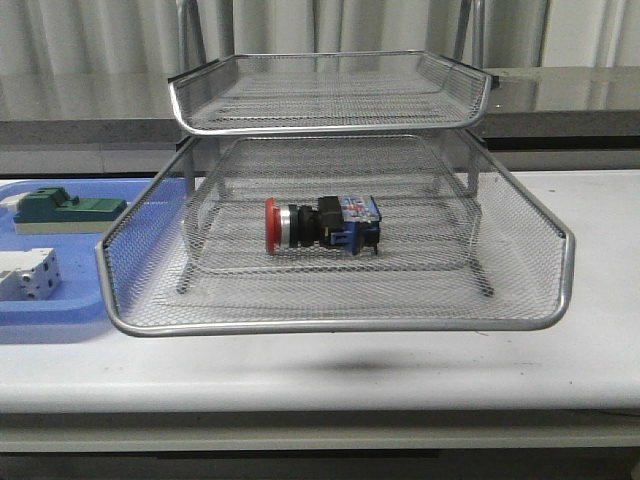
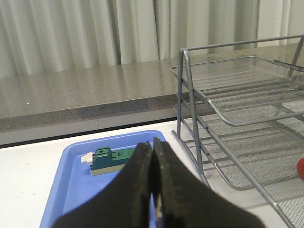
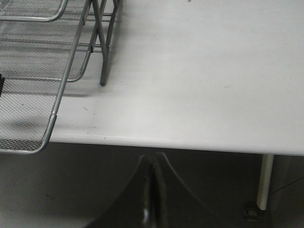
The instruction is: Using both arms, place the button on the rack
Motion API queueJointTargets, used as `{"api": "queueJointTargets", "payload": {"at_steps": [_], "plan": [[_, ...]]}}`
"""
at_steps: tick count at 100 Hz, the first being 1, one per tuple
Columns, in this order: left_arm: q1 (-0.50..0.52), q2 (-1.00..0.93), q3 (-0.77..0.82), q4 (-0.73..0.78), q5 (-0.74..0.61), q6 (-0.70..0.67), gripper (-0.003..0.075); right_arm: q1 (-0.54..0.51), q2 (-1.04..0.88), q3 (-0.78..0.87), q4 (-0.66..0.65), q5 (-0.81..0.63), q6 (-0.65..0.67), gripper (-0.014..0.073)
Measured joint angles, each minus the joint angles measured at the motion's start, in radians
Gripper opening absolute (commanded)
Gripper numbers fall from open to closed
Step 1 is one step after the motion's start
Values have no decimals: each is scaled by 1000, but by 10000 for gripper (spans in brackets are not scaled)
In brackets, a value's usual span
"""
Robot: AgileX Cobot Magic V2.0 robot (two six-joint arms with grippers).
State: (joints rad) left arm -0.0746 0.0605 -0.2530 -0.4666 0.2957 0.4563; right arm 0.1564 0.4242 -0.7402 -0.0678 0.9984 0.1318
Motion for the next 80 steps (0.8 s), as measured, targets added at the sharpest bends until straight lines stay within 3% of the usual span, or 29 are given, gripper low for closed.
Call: {"api": "queueJointTargets", "payload": {"at_steps": [54,80], "plan": [[0,0,0,0,0,-2,-20,0,0,0,0,0,0,-109],[0,0,0,0,0,-2,-20,0,36,0,99,-31,0,-108]]}}
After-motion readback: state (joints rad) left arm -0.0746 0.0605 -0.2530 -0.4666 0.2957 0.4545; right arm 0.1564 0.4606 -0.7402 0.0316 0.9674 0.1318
